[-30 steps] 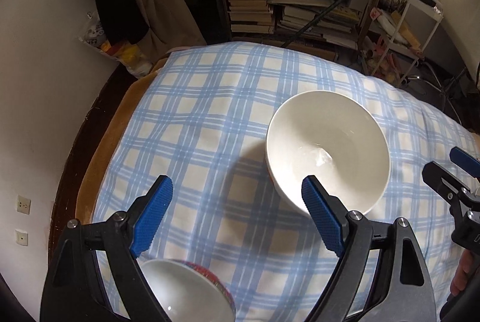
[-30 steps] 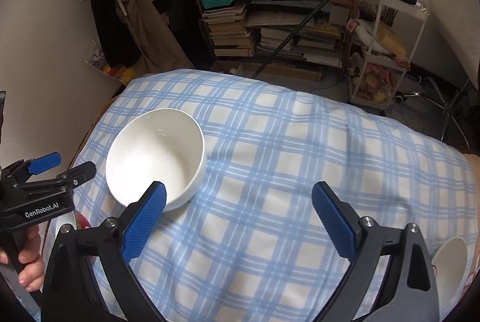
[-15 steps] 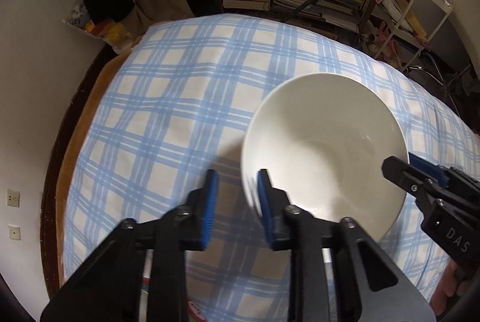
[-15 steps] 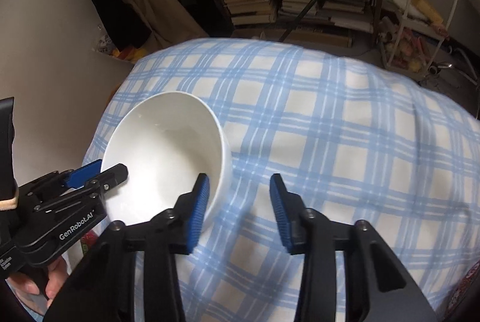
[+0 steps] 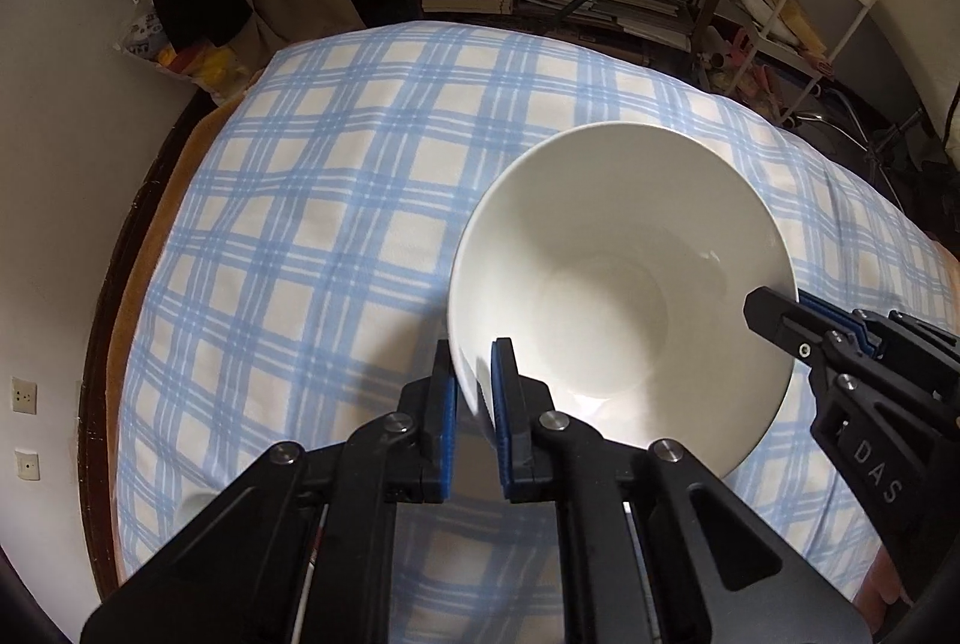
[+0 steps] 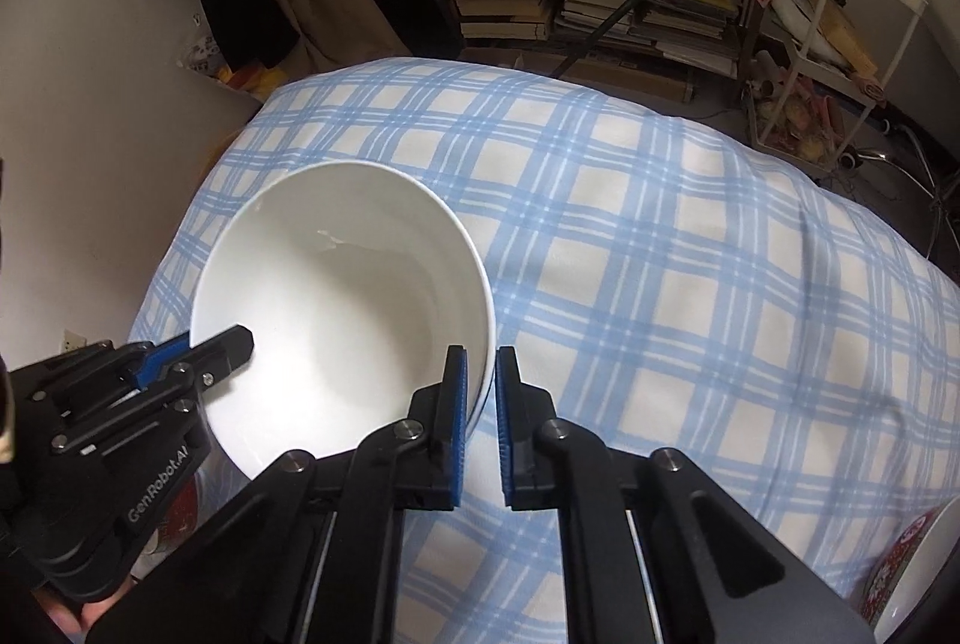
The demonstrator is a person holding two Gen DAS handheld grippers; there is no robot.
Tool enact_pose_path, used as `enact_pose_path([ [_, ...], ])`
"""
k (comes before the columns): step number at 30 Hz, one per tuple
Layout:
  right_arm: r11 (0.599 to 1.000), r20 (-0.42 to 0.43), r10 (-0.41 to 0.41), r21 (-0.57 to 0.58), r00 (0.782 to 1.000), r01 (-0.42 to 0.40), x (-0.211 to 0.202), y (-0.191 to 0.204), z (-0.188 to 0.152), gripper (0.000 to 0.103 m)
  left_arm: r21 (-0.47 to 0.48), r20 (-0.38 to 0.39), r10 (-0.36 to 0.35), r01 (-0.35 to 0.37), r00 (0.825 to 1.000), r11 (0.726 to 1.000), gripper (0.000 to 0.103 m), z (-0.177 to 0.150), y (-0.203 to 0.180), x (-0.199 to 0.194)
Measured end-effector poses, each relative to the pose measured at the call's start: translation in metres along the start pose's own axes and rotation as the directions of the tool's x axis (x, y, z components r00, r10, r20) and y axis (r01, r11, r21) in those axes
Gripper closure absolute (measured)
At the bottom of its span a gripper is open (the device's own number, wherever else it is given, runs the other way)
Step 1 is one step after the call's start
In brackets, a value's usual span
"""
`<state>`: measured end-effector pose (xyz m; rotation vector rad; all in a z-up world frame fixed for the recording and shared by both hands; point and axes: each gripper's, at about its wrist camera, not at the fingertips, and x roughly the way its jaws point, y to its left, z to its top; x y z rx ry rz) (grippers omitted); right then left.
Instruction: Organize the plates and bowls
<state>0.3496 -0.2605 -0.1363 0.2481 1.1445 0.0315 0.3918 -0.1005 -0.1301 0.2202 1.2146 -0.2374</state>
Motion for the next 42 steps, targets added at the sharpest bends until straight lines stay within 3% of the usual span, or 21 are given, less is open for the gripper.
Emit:
enact_pose_path([
  [13, 0.998, 0.040, -0.058, 0.021, 0.997, 0.057, -0.066, -0.032, -0.035, 0.093, 0.055, 0.018, -0.073, 0.072, 0.997, 0.996, 0.091, -0.031, -0.050, -0.045],
  [25, 0.991, 0.065, -0.120, 0.068, 0.991, 0.115, -0.122, -0.071, -0.095, 0.092, 0.123, 0.008, -0.119, 0.117, 0.993, 0.986, 0.091, -0.083, -0.110, -0.074],
  [42, 0.975, 0.036, -0.158, 0.167, 0.987, 0.150, -0.140, -0.119, -0.177, 0.092, 0.164, -0.055, -0.144, 0.151, 0.988, 0.975, 0.091, -0.150, -0.170, -0.073],
])
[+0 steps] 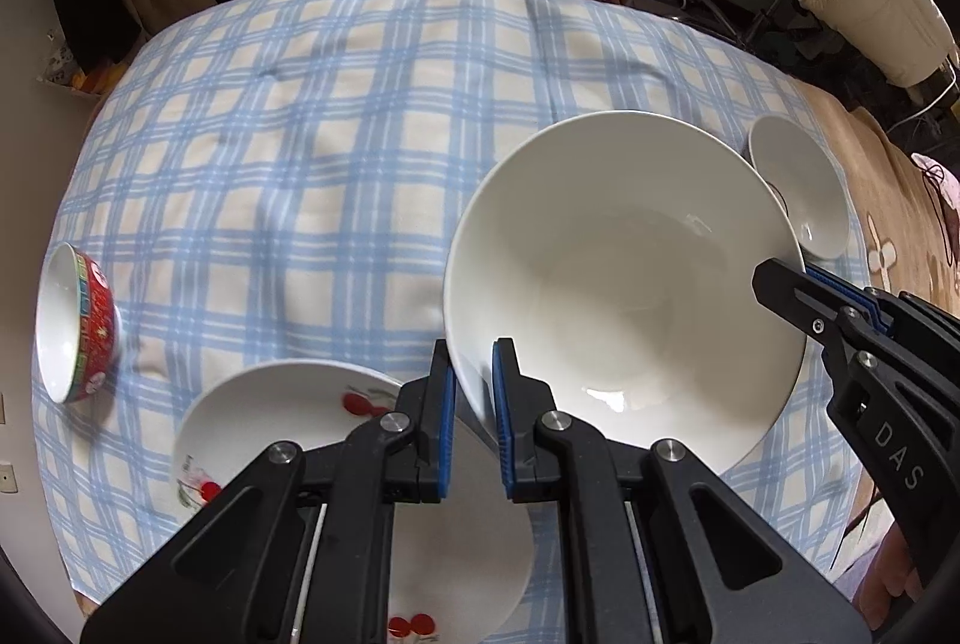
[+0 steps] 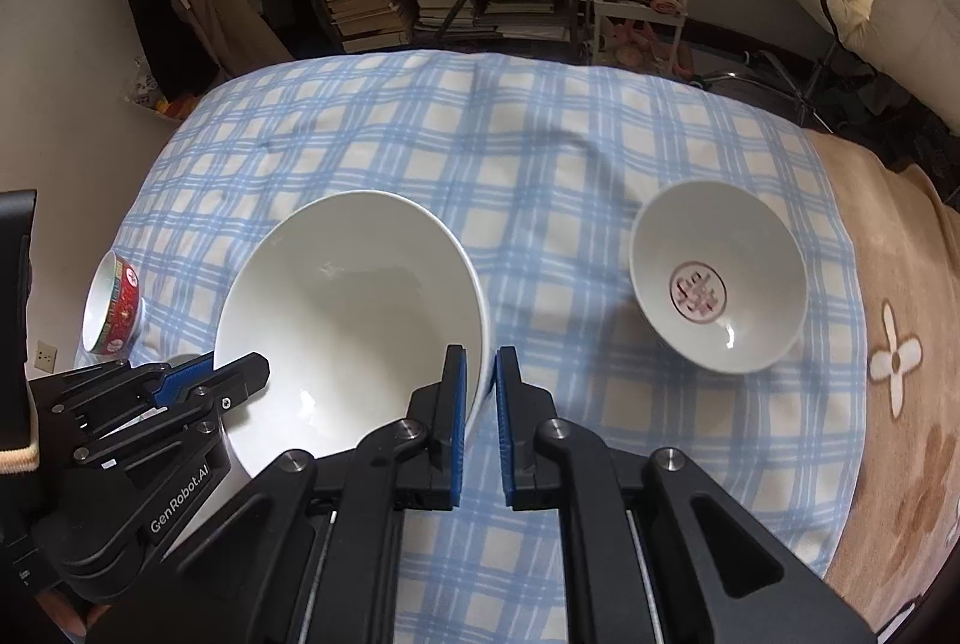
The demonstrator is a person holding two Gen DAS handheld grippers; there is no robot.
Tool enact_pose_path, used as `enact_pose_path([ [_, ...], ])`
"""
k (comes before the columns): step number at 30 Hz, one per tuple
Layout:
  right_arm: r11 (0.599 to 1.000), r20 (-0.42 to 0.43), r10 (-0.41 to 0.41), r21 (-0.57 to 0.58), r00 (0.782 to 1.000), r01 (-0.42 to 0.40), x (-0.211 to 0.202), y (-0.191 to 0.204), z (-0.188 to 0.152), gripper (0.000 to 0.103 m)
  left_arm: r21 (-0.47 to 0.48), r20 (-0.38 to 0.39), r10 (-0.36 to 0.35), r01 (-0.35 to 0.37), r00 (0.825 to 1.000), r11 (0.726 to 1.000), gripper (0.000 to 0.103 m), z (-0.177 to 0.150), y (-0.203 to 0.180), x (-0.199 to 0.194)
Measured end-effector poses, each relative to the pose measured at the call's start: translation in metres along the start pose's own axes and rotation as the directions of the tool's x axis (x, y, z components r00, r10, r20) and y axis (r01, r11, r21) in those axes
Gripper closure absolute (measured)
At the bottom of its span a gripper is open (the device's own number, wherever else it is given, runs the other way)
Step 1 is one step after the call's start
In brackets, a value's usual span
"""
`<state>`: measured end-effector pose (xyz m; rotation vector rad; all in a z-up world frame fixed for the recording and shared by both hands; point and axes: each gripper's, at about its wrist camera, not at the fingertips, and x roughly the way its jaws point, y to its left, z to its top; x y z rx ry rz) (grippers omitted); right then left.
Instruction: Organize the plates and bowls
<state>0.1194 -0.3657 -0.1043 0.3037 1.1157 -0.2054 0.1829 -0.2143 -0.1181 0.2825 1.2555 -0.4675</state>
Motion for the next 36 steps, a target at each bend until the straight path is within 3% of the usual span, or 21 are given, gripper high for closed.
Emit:
enact_pose_path([
  [9, 0.999, -0.031, 0.006, 0.036, 1.000, -0.005, 0.015, -0.020, -0.026, 0.092, 0.019, -0.038, 0.011, -0.010, 0.999, 1.000, 0.091, -0.008, -0.016, 0.016],
  [16, 0.999, -0.024, 0.022, 0.041, 0.999, -0.021, 0.018, -0.021, -0.027, 0.092, 0.034, -0.047, 0.035, -0.033, 0.998, 0.999, 0.091, -0.008, -0.018, 0.022],
  [20, 0.997, -0.030, 0.064, 0.041, 0.997, -0.063, 0.016, -0.024, -0.027, 0.091, 0.041, -0.016, 0.077, -0.077, 0.997, 0.996, 0.088, -0.007, -0.020, 0.016],
  [25, 0.999, -0.008, 0.041, 0.034, 0.999, -0.040, 0.009, -0.028, -0.026, 0.091, 0.009, 0.032, 0.093, -0.093, 0.995, 0.996, 0.081, 0.003, -0.014, -0.002],
  [28, 0.999, 0.015, 0.030, 0.034, 0.999, -0.030, 0.001, -0.033, -0.023, 0.091, 0.014, 0.055, 0.105, -0.105, 0.993, 0.994, 0.068, 0.010, -0.013, -0.012],
  [30, 0.999, 0.037, 0.013, 0.033, 0.999, -0.014, -0.005, -0.037, -0.020, 0.088, 0.016, 0.082, 0.113, -0.115, 0.990, 0.993, 0.046, 0.015, -0.015, -0.019],
  [33, 0.998, 0.066, -0.001, 0.058, 0.998, -0.003, -0.014, -0.048, -0.015, 0.069, 0.021, 0.110, 0.144, -0.148, 0.983, 0.989, 0.028, 0.023, -0.020, -0.027],
  [35, 0.997, 0.083, -0.021, 0.072, 0.996, 0.015, -0.018, -0.056, -0.012, 0.051, 0.029, 0.126, 0.138, -0.142, 0.982, 0.989, 0.021, 0.029, -0.023, -0.031],
  [36, 0.996, 0.093, -0.036, 0.079, 0.995, 0.029, -0.020, -0.060, -0.010, 0.049, 0.027, 0.140, 0.133, -0.138, 0.981, 0.990, 0.018, 0.032, -0.025, -0.033],
])
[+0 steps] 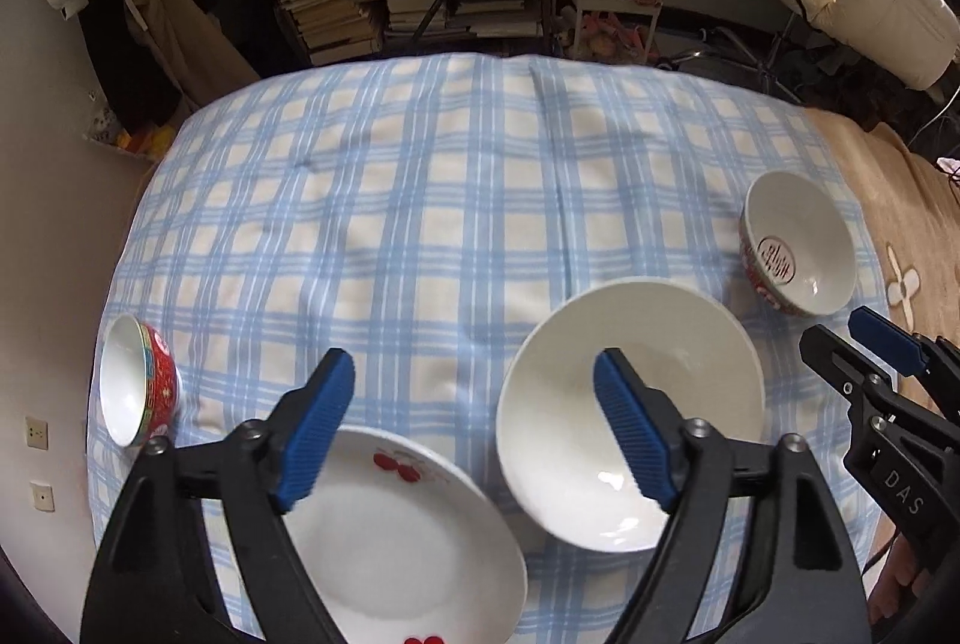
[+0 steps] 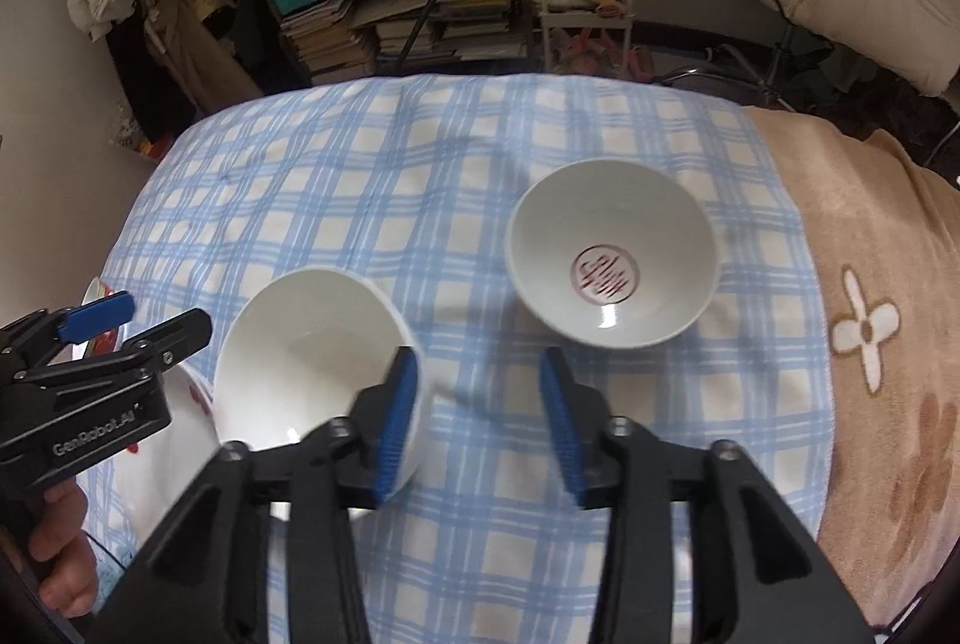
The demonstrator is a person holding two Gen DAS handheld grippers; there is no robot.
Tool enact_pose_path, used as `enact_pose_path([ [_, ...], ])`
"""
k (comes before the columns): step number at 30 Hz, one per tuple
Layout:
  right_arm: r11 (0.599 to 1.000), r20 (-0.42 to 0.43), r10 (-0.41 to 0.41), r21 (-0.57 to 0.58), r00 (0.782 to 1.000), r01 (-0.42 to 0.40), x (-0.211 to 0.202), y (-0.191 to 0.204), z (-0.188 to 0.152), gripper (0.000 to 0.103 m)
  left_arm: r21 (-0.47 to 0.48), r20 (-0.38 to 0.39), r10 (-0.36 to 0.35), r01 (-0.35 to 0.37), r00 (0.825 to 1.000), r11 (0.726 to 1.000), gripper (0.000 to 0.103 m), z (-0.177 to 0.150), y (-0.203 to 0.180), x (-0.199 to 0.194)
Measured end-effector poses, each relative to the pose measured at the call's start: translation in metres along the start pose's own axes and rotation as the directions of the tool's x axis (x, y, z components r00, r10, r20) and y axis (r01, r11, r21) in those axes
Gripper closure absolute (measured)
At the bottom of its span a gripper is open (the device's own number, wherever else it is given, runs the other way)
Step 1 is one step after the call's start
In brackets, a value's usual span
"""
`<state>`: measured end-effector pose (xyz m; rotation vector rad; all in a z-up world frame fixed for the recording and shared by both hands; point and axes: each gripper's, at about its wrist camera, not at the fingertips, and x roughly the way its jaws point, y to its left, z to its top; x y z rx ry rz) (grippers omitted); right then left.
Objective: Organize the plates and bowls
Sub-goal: 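Grasp a red-seal bowl rim with the left tool while the right tool grasps another red-seal bowl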
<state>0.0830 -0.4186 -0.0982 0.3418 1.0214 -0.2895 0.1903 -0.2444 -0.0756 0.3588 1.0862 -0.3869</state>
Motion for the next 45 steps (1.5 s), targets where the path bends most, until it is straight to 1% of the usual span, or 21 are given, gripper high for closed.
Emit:
enact_pose_path([
  [2, 1.000, 0.008, -0.017, 0.016, 1.000, 0.017, -0.002, -0.009, 0.005, 0.041, -0.006, 0.018, -0.009, 0.009, 1.000, 1.000, 0.014, 0.005, -0.003, -0.002],
  [3, 0.999, 0.013, -0.026, 0.032, 1.000, 0.026, -0.002, -0.014, 0.007, 0.039, -0.008, 0.022, -0.019, 0.019, 1.000, 1.000, 0.014, 0.007, -0.004, -0.001],
  [6, 0.997, 0.021, -0.027, 0.074, 0.999, 0.025, -0.002, -0.029, 0.015, 0.027, -0.003, 0.023, -0.054, 0.054, 0.998, 0.999, 0.013, 0.015, -0.014, 0.003],
  [8, 0.995, 0.032, -0.031, 0.095, 0.999, 0.028, -0.001, -0.036, 0.018, 0.016, 0.012, 0.025, -0.062, 0.062, 0.998, 0.998, 0.013, 0.021, -0.023, 0.008],
  [11, 0.991, 0.038, -0.040, 0.127, 0.998, 0.035, 0.004, -0.047, 0.024, 0.009, 0.039, 0.025, -0.068, 0.067, 0.997, 0.997, 0.013, 0.030, -0.037, 0.017],
  [13, 0.989, 0.022, -0.038, 0.141, 0.999, 0.035, 0.011, -0.054, 0.026, 0.008, 0.046, 0.019, -0.075, 0.074, 0.997, 0.996, 0.013, 0.035, -0.044, 0.023],
  [17, 0.986, -0.003, -0.036, 0.164, 0.999, 0.036, 0.024, -0.069, 0.028, 0.008, 0.039, -0.005, -0.122, 0.122, 0.993, 0.992, 0.013, 0.044, -0.056, 0.039],
  [24, 0.971, -0.020, -0.027, 0.238, 0.999, 0.031, 0.041, -0.099, 0.030, 0.008, 0.110, -0.024, -0.136, 0.138, 0.990, 0.984, 0.013, 0.053, -0.089, 0.058],
  [28, 0.960, -0.031, 0.036, 0.279, 0.999, -0.026, 0.051, -0.109, 0.028, 0.008, 0.157, -0.047, -0.157, 0.162, 0.987, 0.974, 0.013, 0.055, -0.106, 0.068],
  [30, 0.966, -0.041, 0.017, 0.259, 0.999, -0.005, 0.057, -0.109, 0.026, 0.008, 0.165, -0.045, -0.153, 0.158, 0.987, 0.973, 0.013, 0.057, -0.110, 0.072],
  [33, 0.967, -0.052, -0.014, 0.253, 0.999, 0.027, 0.065, -0.112, 0.024, 0.009, 0.155, -0.073, -0.168, 0.178, 0.983, 0.972, 0.014, 0.061, -0.114, 0.081],
  [34, 0.965, -0.054, -0.010, 0.260, 0.999, 0.024, 0.067, -0.113, 0.024, 0.012, 0.151, -0.085, -0.176, 0.187, 0.981, 0.971, 0.014, 0.062, -0.116, 0.084],
  [35, 0.964, -0.052, 0.003, 0.266, 0.999, 0.011, 0.068, -0.115, 0.024, 0.017, 0.149, -0.093, -0.186, 0.198, 0.978, 0.969, 0.014, 0.062, -0.117, 0.086],
  [37, 0.963, -0.053, 0.025, 0.270, 0.998, -0.009, 0.070, -0.116, 0.024, 0.024, 0.150, -0.090, -0.192, 0.204, 0.977, 0.967, 0.021, 0.062, -0.120, 0.089],
  [39, 0.965, -0.053, 0.027, 0.262, 0.998, -0.012, 0.071, -0.115, 0.024, 0.033, 0.155, -0.105, -0.205, 0.219, 0.973, 0.963, 0.037, 0.063, -0.124, 0.091],
  [40, 0.966, -0.058, 0.030, 0.259, 0.998, -0.014, 0.072, -0.114, 0.024, 0.044, 0.153, -0.111, -0.219, 0.234, 0.969, 0.960, 0.043, 0.063, -0.126, 0.092],
  [41, 0.966, -0.066, 0.040, 0.259, 0.997, -0.022, 0.073, -0.114, 0.024, 0.060, 0.148, -0.117, -0.235, 0.251, 0.965, 0.957, 0.058, 0.063, -0.128, 0.093],
  [42, 0.964, -0.071, 0.053, 0.263, 0.996, -0.032, 0.074, -0.115, 0.024, 0.069, 0.142, -0.124, -0.260, 0.277, 0.958, 0.950, 0.073, 0.063, -0.131, 0.093],
  [43, 0.962, -0.070, 0.074, 0.269, 0.995, -0.053, 0.075, -0.114, 0.023, 0.077, 0.140, -0.132, -0.282, 0.300, 0.950, 0.944, 0.078, 0.064, -0.133, 0.092],
  [44, 0.960, -0.067, 0.085, 0.274, 0.994, -0.064, 0.075, -0.114, 0.023, 0.082, 0.142, -0.141, -0.287, 0.306, 0.948, 0.941, 0.085, 0.064, -0.137, 0.093],
  [45, 0.959, -0.061, 0.089, 0.276, 0.994, -0.069, 0.074, -0.113, 0.023, 0.083, 0.145, -0.146, -0.280, 0.300, 0.949, 0.943, 0.091, 0.064, -0.140, 0.093],
])
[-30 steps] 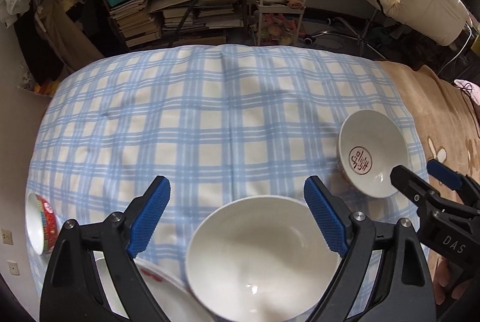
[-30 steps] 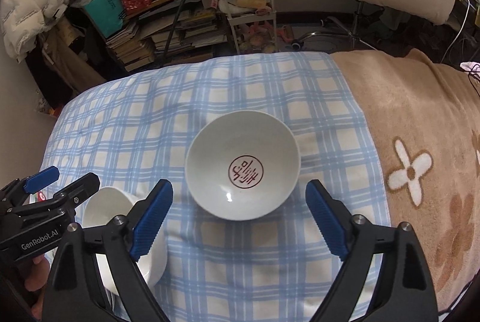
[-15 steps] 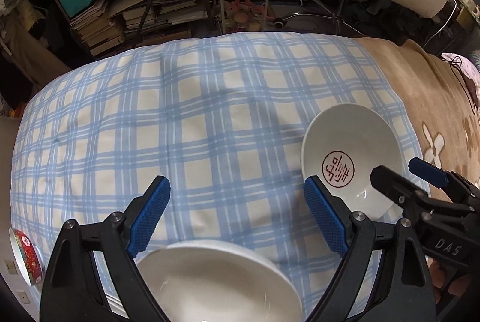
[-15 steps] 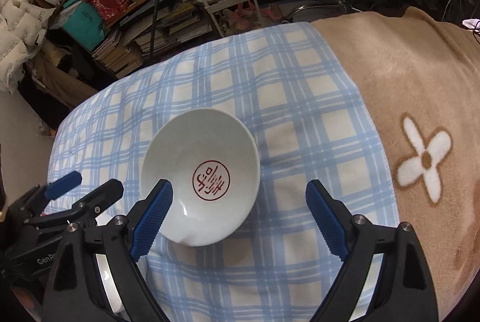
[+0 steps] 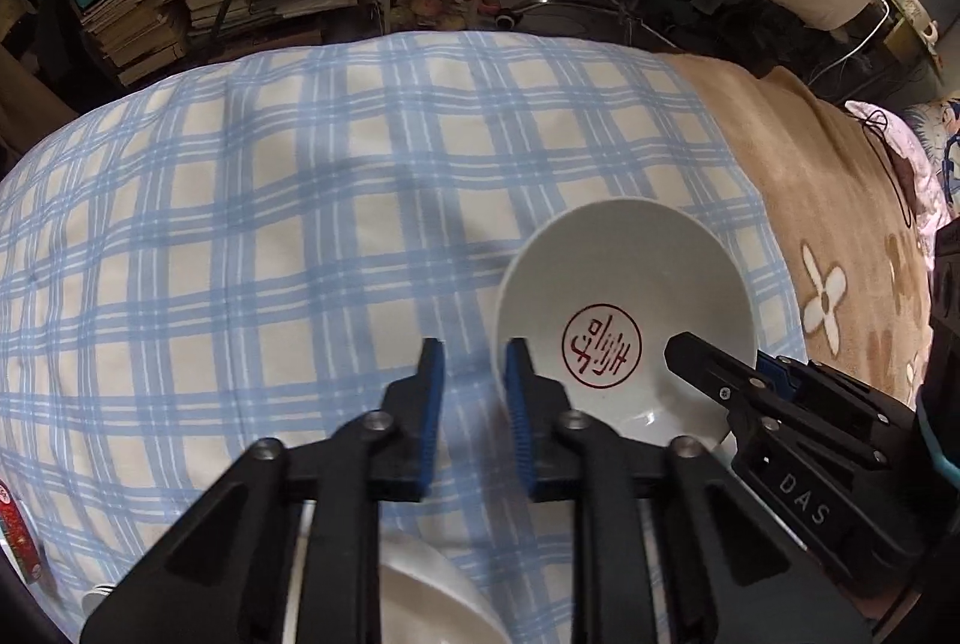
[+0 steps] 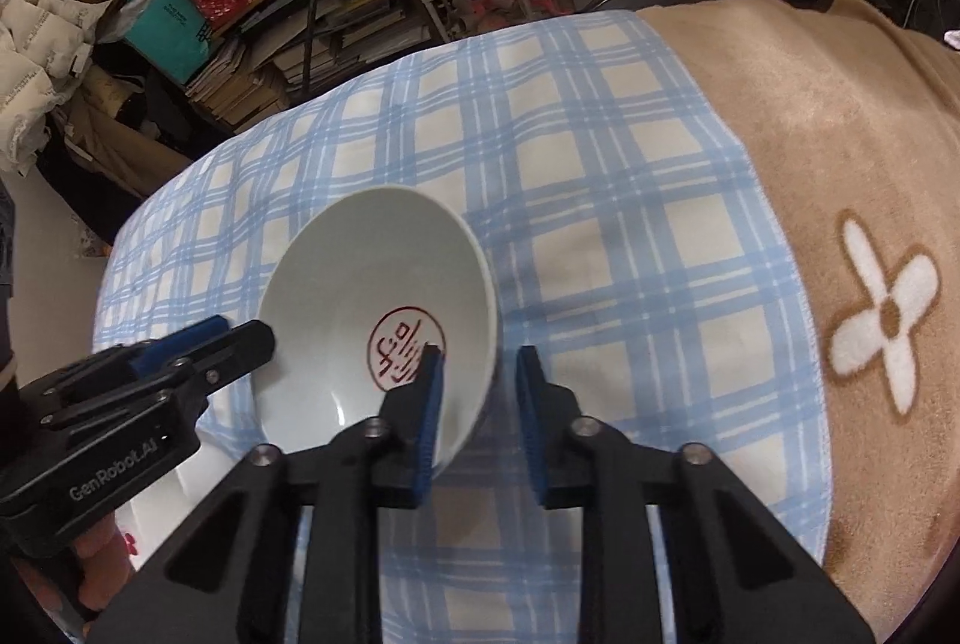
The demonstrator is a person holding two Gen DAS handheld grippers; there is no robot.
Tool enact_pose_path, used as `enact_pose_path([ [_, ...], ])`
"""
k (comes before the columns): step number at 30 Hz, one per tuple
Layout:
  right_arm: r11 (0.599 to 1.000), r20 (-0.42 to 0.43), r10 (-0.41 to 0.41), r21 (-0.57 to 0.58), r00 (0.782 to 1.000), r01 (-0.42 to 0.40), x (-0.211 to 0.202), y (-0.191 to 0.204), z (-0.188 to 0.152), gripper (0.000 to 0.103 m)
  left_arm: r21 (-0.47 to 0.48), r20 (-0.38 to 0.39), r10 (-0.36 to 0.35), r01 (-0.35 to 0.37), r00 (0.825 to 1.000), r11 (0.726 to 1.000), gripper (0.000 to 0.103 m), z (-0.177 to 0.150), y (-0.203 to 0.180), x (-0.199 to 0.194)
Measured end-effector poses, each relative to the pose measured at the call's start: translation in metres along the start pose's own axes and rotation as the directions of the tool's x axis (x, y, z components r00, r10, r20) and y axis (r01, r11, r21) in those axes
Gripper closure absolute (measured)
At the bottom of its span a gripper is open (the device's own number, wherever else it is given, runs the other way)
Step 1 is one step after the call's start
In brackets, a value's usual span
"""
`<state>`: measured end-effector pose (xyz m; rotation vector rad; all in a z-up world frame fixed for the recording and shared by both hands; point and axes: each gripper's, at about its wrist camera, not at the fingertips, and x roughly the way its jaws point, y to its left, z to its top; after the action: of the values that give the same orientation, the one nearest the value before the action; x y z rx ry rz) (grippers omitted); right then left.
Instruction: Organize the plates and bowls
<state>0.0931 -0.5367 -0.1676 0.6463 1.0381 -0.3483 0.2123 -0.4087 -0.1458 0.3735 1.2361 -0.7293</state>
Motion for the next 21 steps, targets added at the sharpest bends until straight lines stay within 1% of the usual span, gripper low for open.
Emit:
enact_pose_path([
  [2, 1.000, 0.013, 0.012, 0.002, 1.000, -0.012, -0.003, 0.001, -0.001, 0.083, -0.007, -0.022, -0.001, 0.001, 1.000, 1.000, 0.096, 0.000, -0.003, 0.005],
  [4, 1.000, 0.019, 0.014, 0.000, 1.000, -0.014, -0.005, 0.004, -0.001, 0.084, -0.022, -0.023, 0.008, -0.009, 1.000, 1.000, 0.096, -0.001, -0.002, 0.004],
  [7, 1.000, 0.029, -0.002, -0.016, 1.000, 0.002, -0.009, 0.007, -0.002, 0.087, -0.015, -0.011, -0.005, 0.005, 1.000, 1.000, 0.096, -0.006, -0.002, -0.005],
  [9, 1.000, 0.028, 0.014, -0.002, 0.999, -0.014, -0.011, 0.006, -0.003, 0.088, -0.017, -0.009, -0.003, 0.003, 1.000, 1.000, 0.096, -0.009, -0.002, -0.012],
  [11, 0.999, 0.028, 0.030, 0.010, 0.999, -0.030, -0.014, 0.005, -0.004, 0.089, -0.020, 0.002, 0.001, -0.001, 1.000, 1.000, 0.096, -0.013, -0.002, -0.020],
  [17, 0.999, 0.091, 0.045, -0.022, 0.995, -0.043, -0.041, 0.021, -0.010, 0.088, -0.039, 0.031, -0.006, 0.007, 0.999, 0.999, 0.096, -0.020, 0.004, -0.049],
  [21, 0.996, 0.105, 0.088, -0.024, 0.990, -0.086, -0.054, 0.029, -0.016, 0.088, -0.041, 0.058, 0.011, -0.008, 0.998, 0.999, 0.096, -0.029, 0.008, -0.071],
])
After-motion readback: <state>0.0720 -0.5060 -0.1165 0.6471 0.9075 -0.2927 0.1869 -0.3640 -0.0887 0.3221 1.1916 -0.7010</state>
